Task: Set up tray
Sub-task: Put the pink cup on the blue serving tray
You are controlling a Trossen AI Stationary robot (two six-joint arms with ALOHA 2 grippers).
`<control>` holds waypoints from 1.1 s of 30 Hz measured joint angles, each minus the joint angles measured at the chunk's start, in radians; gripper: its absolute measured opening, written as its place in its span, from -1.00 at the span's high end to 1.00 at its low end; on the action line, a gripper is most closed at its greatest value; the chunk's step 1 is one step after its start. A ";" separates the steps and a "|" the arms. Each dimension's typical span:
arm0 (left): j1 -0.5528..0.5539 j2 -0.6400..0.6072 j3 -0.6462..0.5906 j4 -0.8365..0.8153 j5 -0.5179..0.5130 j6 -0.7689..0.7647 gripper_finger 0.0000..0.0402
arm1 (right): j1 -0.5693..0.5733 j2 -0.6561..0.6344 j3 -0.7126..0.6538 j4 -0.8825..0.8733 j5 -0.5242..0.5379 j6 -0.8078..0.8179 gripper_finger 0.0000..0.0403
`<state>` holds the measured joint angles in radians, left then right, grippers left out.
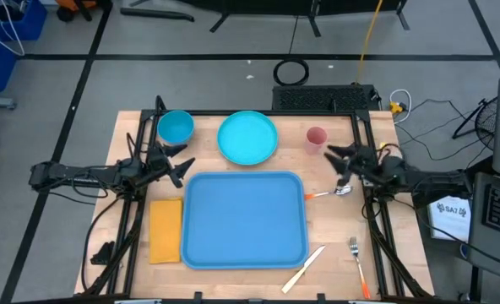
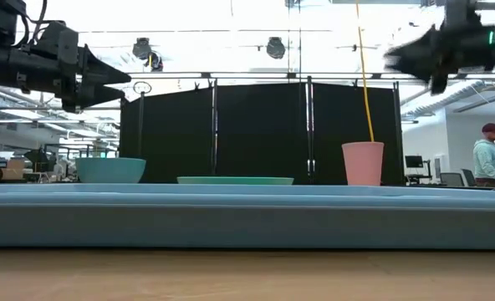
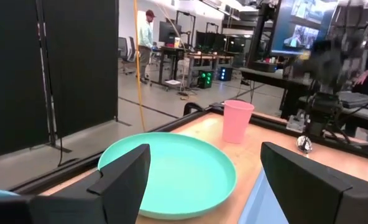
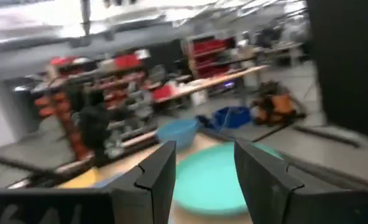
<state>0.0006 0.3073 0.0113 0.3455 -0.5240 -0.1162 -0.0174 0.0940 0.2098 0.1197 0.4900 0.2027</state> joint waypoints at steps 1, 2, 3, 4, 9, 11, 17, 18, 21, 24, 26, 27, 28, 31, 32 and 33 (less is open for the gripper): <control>0.000 0.000 0.000 -0.005 0.000 -0.001 -0.54 | -0.004 0.027 0.058 -0.036 0.047 -0.002 0.25; 0.000 0.000 0.000 -0.007 0.000 -0.001 -0.54 | -0.009 0.063 0.117 -0.084 0.107 0.004 0.25; 0.000 0.000 0.000 -0.008 0.000 -0.003 -0.55 | -0.015 0.108 0.174 -0.148 0.154 0.019 0.25; 0.000 0.000 0.000 -0.009 0.000 -0.011 -0.54 | -0.019 0.153 0.231 -0.235 0.195 0.033 0.25; 0.000 0.000 0.000 -0.014 -0.001 -0.035 -0.54 | -0.069 0.408 0.560 -0.570 0.283 0.076 0.25; 0.000 0.000 0.000 -0.016 -0.001 -0.048 -0.54 | -0.103 0.522 0.676 -0.669 0.297 0.069 0.25; 0.000 0.000 0.000 -0.030 -0.001 -0.078 -0.54 | -0.329 0.806 0.966 -0.989 0.245 0.066 0.25; 0.000 0.000 0.000 -0.035 0.000 -0.082 -0.54 | -0.384 0.845 0.990 -1.029 0.192 0.077 0.25; 0.000 0.000 0.000 -0.037 0.000 -0.100 -0.54 | -0.533 0.947 1.015 -1.084 -0.006 0.086 0.25; 0.000 0.000 0.000 -0.040 0.000 -0.102 -0.54 | -0.654 1.045 0.997 -1.106 -0.103 0.059 0.25; 0.000 0.000 0.000 -0.045 0.000 -0.102 -0.55 | -0.713 1.098 0.982 -1.096 -0.123 0.047 0.25; 0.000 0.000 0.000 -0.048 0.000 -0.103 -0.54 | -0.736 1.124 0.972 -1.097 -0.127 0.045 0.25; 0.000 0.000 0.000 -0.053 0.000 -0.103 -0.54 | -0.753 1.151 0.963 -1.099 -0.129 0.044 0.25; 0.000 0.000 0.000 -0.064 0.000 -0.103 -0.54 | -0.785 1.212 0.933 -1.071 -0.133 0.049 0.25; 0.000 0.000 0.000 -0.067 0.000 -0.103 -0.54 | -0.790 1.224 0.920 -1.048 -0.151 0.054 0.25; 0.000 0.000 0.000 -0.070 0.000 -0.103 -0.54 | -0.793 1.235 0.904 -1.020 -0.174 0.053 0.25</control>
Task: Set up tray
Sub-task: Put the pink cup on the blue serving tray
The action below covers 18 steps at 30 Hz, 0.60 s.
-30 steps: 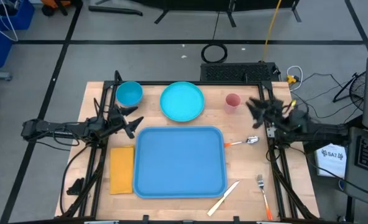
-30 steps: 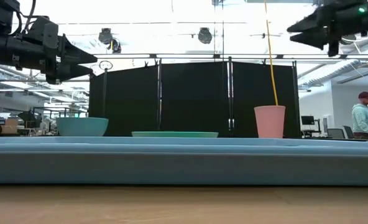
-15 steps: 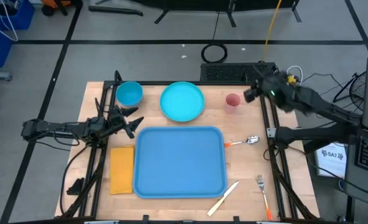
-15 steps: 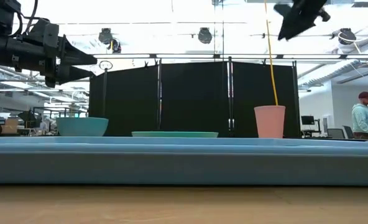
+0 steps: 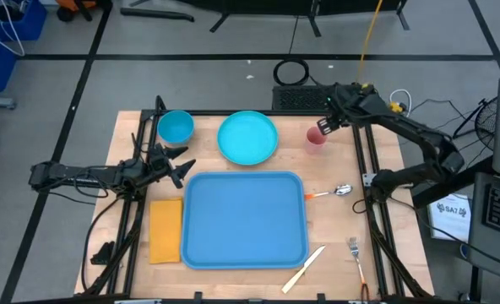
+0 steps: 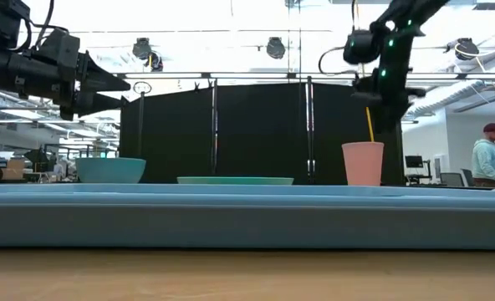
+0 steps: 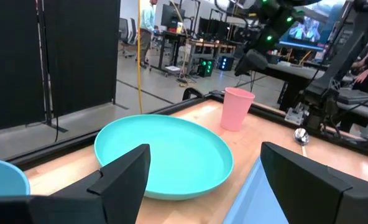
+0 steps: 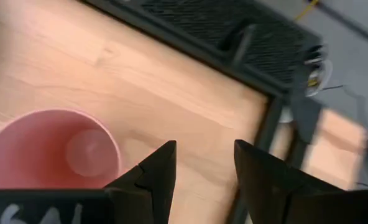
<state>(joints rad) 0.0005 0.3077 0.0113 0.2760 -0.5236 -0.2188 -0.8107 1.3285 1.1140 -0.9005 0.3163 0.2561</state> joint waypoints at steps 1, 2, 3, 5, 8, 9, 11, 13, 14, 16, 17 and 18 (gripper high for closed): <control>0.000 0.000 0.000 -0.002 0.000 0.000 -0.54 | -0.002 0.010 -0.017 0.029 -0.033 -0.004 0.25; 0.000 0.000 0.000 -0.002 0.000 0.000 -0.54 | -0.002 0.019 -0.033 0.058 -0.067 -0.009 0.25; 0.000 0.000 0.000 -0.003 0.000 0.000 -0.55 | -0.001 0.026 -0.044 0.079 -0.098 -0.011 0.25; 0.000 0.000 0.000 -0.006 0.000 0.000 -0.54 | 0.001 0.032 -0.064 0.127 -0.128 -0.014 0.25; 0.000 0.000 0.000 -0.009 0.000 0.001 -0.54 | 0.000 0.033 -0.087 0.169 -0.138 -0.014 0.25; 0.000 0.000 0.000 -0.012 0.000 0.001 -0.54 | 0.000 0.033 -0.089 0.170 -0.138 -0.014 0.25; 0.000 0.000 0.000 -0.013 0.000 0.001 -0.54 | 0.000 0.032 -0.089 0.168 -0.138 -0.014 0.25; 0.000 0.000 0.000 -0.013 0.000 0.003 -0.55 | 0.000 0.032 -0.089 0.167 -0.139 -0.014 0.25; 0.000 0.000 0.000 -0.013 0.000 0.003 -0.54 | 0.000 0.032 -0.089 0.166 -0.138 -0.014 0.25; 0.000 0.000 0.000 -0.013 0.000 0.004 -0.55 | 0.000 0.032 -0.089 0.160 -0.138 -0.013 0.25; 0.000 0.000 0.000 -0.013 0.000 0.006 -0.54 | 0.001 0.032 -0.089 0.153 -0.138 -0.007 0.25; 0.000 0.000 0.000 -0.013 0.000 0.006 -0.54 | 0.005 0.032 -0.089 0.143 -0.138 -0.001 0.25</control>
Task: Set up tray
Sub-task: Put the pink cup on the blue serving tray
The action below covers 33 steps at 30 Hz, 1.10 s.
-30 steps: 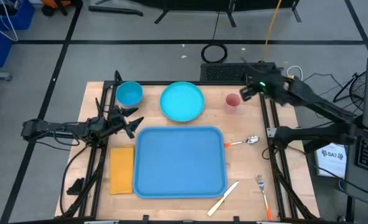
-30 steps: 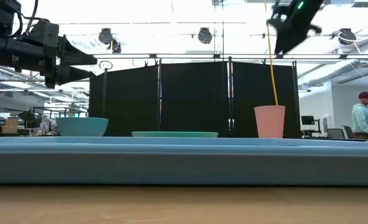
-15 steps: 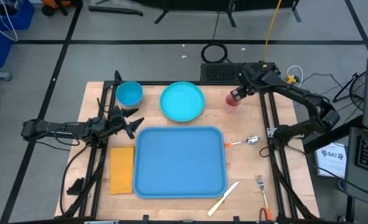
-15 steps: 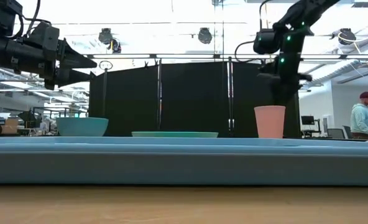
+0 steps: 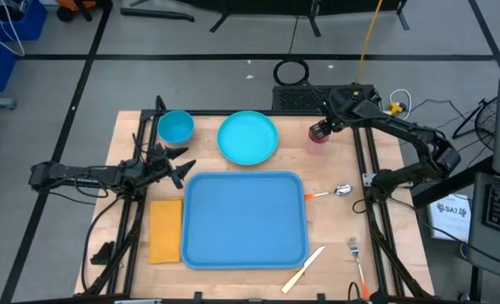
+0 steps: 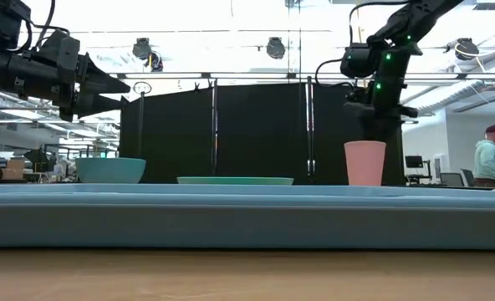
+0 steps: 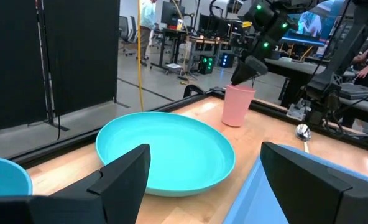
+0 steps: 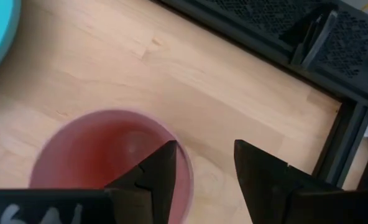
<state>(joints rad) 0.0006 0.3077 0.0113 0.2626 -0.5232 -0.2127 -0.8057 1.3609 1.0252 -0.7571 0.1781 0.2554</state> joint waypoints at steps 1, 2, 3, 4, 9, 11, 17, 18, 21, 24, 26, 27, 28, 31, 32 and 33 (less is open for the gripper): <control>0.000 0.000 0.000 0.000 0.000 0.000 -0.55 | 0.004 0.000 0.000 -0.009 0.000 0.008 0.25; 0.000 0.000 0.000 0.000 0.000 0.000 -0.54 | 0.011 0.000 0.000 -0.015 -0.001 0.014 0.25; 0.000 0.000 0.000 0.000 0.000 0.000 -0.54 | 0.018 0.000 0.000 -0.019 -0.001 0.018 0.25; 0.000 0.000 0.000 0.000 0.000 0.000 -0.54 | 0.026 0.000 0.000 -0.024 0.000 0.020 0.25; 0.000 0.000 0.000 0.000 0.000 0.000 -0.54 | 0.067 0.000 0.000 -0.025 0.000 0.025 0.25; 0.000 0.000 0.000 0.000 0.001 0.000 -0.55 | 0.078 0.000 0.000 -0.025 0.000 0.035 0.25; 0.000 0.000 0.000 0.000 0.001 0.000 -0.54 | 0.094 0.000 -0.006 -0.011 0.008 0.047 0.25; 0.000 0.000 0.000 0.000 0.001 0.000 -0.54 | 0.094 0.000 -0.014 0.005 0.008 0.047 0.25; 0.000 0.000 0.000 0.000 0.001 0.000 -0.54 | 0.094 0.000 -0.056 0.045 0.007 0.047 0.25; 0.000 0.000 0.000 0.000 0.001 0.000 -0.55 | 0.094 0.000 -0.104 0.079 0.007 0.046 0.25; 0.000 0.000 0.000 0.000 0.001 -0.001 -0.54 | 0.094 0.000 -0.130 0.104 0.007 0.045 0.25; 0.000 0.000 0.000 0.000 0.001 -0.001 -0.54 | 0.094 0.000 -0.139 0.113 0.007 0.045 0.25; 0.000 0.000 0.000 0.000 0.001 -0.001 -0.54 | 0.094 0.000 -0.146 0.120 0.007 0.044 0.26; 0.000 0.000 0.000 -0.001 0.001 -0.001 -0.54 | 0.094 0.000 -0.156 0.145 0.007 0.039 0.33; 0.000 0.000 0.000 0.000 0.001 -0.001 -0.54 | 0.094 -0.001 -0.156 0.153 0.006 0.034 0.38; 0.000 0.000 0.000 0.000 0.001 -0.001 -0.54 | 0.094 -0.004 -0.156 0.161 0.004 0.029 0.44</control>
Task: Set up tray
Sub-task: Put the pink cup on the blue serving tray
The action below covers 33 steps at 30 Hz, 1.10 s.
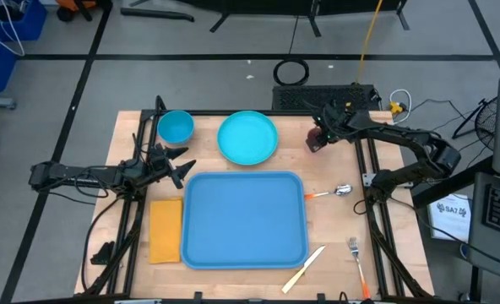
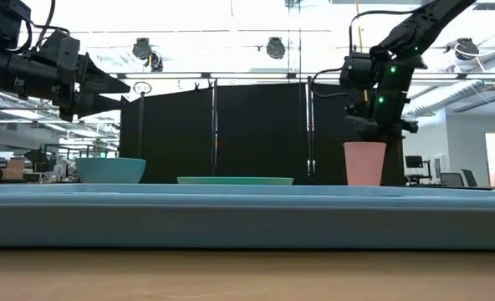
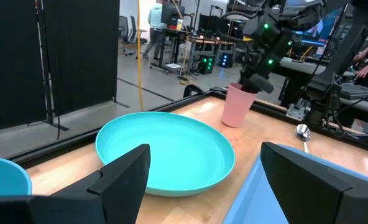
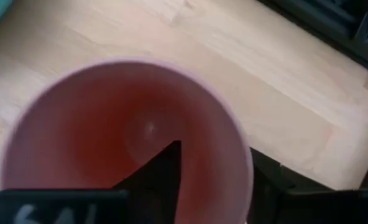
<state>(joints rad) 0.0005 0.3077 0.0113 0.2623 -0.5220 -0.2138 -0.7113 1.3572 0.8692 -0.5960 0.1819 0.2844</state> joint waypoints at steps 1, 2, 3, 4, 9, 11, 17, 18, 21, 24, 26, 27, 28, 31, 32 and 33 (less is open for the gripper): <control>0.000 0.000 0.000 0.000 0.000 0.000 -0.55 | 0.000 -0.005 0.000 0.005 0.000 -0.008 0.52; 0.000 0.000 0.000 0.000 0.000 0.000 -0.54 | 0.000 -0.010 0.000 0.012 0.000 -0.019 0.61; 0.000 0.000 0.000 0.000 0.000 0.000 -0.54 | 0.000 -0.017 0.000 0.022 0.000 -0.031 0.71; 0.000 0.000 0.000 0.000 0.000 0.000 -0.55 | 0.000 -0.024 0.000 0.032 0.000 -0.041 0.83; 0.000 0.000 0.000 0.000 0.000 0.000 -0.54 | 0.017 -0.077 0.000 0.066 0.002 -0.090 0.98; 0.000 0.000 0.000 -0.001 0.000 0.000 -0.54 | 0.033 -0.107 0.000 0.086 0.000 -0.099 0.98; 0.000 0.000 0.000 -0.001 0.000 0.000 -0.55 | 0.095 -0.212 0.000 0.172 -0.130 -0.114 0.99; 0.000 0.000 0.000 -0.001 0.000 0.000 -0.54 | 0.111 -0.230 0.000 0.187 -0.163 -0.109 0.99; 0.000 0.000 0.000 -0.006 0.000 0.000 -0.54 | 0.175 -0.271 0.000 0.247 -0.231 -0.085 1.00; 0.000 0.000 0.000 -0.006 0.000 0.000 -0.54 | 0.260 -0.294 0.000 0.290 -0.237 -0.070 1.00; 0.000 0.000 0.000 -0.006 0.000 0.000 -0.54 | 0.319 -0.298 0.000 0.313 -0.238 -0.062 1.00; 0.000 0.000 0.000 -0.006 0.000 0.000 -0.55 | 0.348 -0.298 0.000 0.324 -0.238 -0.058 1.00; 0.000 0.000 0.000 -0.006 0.000 0.000 -0.54 | 0.374 -0.295 0.000 0.337 -0.238 -0.050 1.00; 0.000 0.000 0.000 -0.006 0.000 0.000 -0.54 | 0.446 -0.281 0.000 0.343 -0.238 -0.019 1.00; 0.000 0.000 0.000 -0.006 0.000 0.000 -0.54 | 0.465 -0.271 0.000 0.336 -0.238 -0.010 1.00; 0.000 0.000 0.000 -0.006 0.000 0.000 -0.54 | 0.482 -0.261 0.000 0.324 -0.238 0.000 1.00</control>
<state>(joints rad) 0.0006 0.3074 0.0113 0.2565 -0.5223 -0.2134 -0.2293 1.0957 0.8696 -0.2723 -0.0557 0.2846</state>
